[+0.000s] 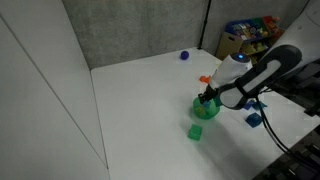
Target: Remove the blue toy from the green bowl and put it on the table.
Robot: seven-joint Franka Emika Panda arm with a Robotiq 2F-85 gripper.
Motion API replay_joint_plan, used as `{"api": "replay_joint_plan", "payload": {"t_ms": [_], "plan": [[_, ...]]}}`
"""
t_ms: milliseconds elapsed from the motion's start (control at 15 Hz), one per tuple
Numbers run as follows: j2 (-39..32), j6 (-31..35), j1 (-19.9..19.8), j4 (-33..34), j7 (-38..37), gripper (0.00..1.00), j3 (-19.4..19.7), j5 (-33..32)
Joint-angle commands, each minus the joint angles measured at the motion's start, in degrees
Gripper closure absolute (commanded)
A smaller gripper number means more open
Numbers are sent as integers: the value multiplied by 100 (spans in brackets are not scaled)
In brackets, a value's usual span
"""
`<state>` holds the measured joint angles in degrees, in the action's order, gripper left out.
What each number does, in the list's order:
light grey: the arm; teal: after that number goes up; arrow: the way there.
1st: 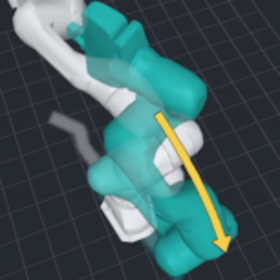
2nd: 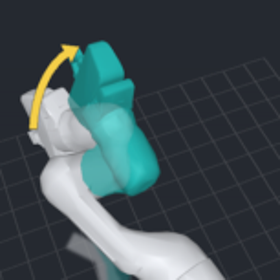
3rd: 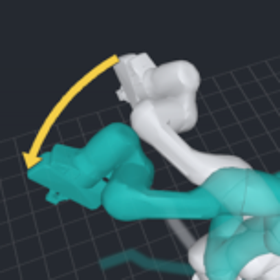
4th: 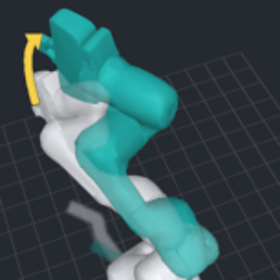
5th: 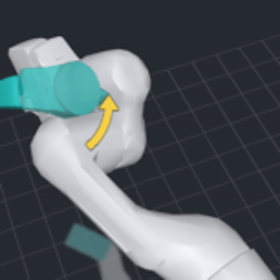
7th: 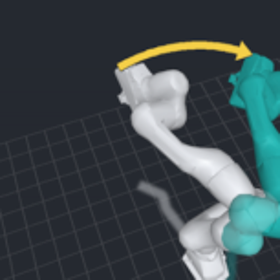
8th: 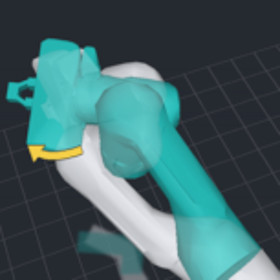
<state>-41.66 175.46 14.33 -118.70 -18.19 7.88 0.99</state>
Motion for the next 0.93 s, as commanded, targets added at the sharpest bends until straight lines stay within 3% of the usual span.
{"api": "replay_joint_plan", "payload": {"t_ms": [0,267,867], "plan": [[667,-296,31,-319,108,88,98,122],[1196,-555,-67,-509,72,89,252,57],[1703,-634,-1245,-1229,223,90,-72,488]]}}
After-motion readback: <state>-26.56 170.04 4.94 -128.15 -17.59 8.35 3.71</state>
